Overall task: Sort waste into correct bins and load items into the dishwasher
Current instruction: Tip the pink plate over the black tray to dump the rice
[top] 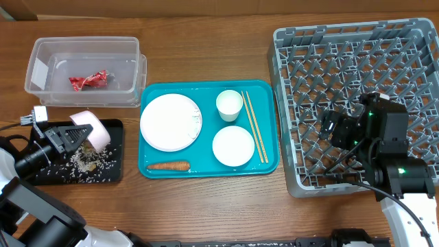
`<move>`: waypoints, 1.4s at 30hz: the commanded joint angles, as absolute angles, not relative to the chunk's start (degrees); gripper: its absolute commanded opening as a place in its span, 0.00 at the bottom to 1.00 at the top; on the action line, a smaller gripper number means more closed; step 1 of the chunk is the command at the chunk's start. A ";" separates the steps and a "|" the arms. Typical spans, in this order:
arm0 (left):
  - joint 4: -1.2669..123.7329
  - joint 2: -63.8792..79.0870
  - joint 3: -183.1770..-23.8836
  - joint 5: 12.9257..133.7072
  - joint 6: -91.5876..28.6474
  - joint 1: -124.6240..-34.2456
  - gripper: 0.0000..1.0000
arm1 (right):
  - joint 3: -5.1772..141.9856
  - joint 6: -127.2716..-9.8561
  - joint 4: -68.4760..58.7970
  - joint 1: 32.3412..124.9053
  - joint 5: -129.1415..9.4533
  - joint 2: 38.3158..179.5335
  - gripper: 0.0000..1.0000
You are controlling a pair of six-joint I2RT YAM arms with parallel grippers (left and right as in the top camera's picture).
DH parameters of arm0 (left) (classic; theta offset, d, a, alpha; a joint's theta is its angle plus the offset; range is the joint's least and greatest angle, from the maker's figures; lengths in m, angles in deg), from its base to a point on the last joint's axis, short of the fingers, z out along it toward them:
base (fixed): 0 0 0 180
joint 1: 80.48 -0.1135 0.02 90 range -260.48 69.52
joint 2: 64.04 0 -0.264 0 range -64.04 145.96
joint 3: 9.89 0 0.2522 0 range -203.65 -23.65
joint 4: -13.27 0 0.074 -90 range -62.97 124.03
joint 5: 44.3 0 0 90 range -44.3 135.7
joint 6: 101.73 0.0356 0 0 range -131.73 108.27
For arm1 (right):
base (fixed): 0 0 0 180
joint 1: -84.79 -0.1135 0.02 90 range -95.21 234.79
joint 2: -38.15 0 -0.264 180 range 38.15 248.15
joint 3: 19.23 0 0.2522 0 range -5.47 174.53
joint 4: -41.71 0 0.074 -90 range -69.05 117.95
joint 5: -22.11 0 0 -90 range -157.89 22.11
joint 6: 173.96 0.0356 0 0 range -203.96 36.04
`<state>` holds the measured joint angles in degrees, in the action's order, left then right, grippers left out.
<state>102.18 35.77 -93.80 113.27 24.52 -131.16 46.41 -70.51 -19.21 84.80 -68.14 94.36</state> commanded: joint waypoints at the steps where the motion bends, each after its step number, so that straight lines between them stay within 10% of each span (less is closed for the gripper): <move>1: 103.36 36.03 -93.39 117.42 36.32 -131.36 0.04 | 47.85 -70.84 -18.93 85.19 -68.47 93.94 1.00; 42: 103.25 43.96 -87.18 125.79 41.22 -132.97 0.04 | 47.85 -70.86 -20.63 85.19 -68.49 93.96 1.00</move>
<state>102.31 43.24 -87.16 122.34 37.48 -132.41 46.41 -70.51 -20.81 84.82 -68.14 94.36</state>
